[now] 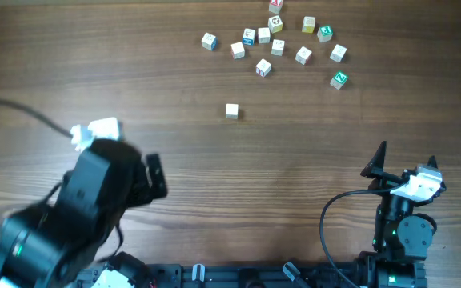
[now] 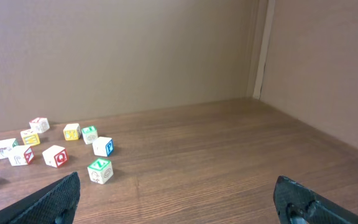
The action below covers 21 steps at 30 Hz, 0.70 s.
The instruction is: Form a horizontal line
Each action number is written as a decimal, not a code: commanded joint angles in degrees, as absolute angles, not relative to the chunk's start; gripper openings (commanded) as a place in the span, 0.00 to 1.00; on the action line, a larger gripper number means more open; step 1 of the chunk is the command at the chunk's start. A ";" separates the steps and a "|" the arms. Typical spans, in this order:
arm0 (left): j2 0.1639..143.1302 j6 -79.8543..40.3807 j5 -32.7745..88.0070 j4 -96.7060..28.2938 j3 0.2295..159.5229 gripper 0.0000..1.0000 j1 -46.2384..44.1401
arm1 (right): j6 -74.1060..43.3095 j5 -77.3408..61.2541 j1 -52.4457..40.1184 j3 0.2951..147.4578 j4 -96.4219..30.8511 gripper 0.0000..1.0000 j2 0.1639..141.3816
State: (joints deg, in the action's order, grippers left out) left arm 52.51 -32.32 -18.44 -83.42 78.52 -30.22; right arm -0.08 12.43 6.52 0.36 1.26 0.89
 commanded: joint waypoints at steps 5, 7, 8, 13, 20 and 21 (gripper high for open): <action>48.42 -33.50 -17.61 -83.42 73.28 1.00 -29.87 | -0.03 12.14 6.24 0.30 1.41 1.00 0.27; 48.42 -33.50 -17.61 -83.44 73.28 1.00 -29.87 | -0.03 12.14 6.24 0.30 1.41 1.00 0.27; 48.42 -33.50 -17.61 -83.42 73.28 1.00 -29.87 | -0.01 12.14 6.24 0.30 1.41 1.00 0.27; 48.42 -33.50 -17.61 -83.44 73.28 1.00 -29.89 | -0.01 12.14 6.24 0.30 1.41 1.00 0.27; 48.42 -33.50 -17.61 -83.44 73.28 1.00 -29.87 | -0.03 12.14 6.24 0.30 1.41 1.00 0.27; 48.42 -33.50 -17.61 -83.44 73.28 1.00 -29.87 | -0.03 12.14 6.24 0.30 1.41 1.00 0.27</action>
State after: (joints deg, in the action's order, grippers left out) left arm 48.58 -32.49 -18.11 -83.59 73.65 -30.22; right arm -0.10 12.43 6.52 0.36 1.26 0.89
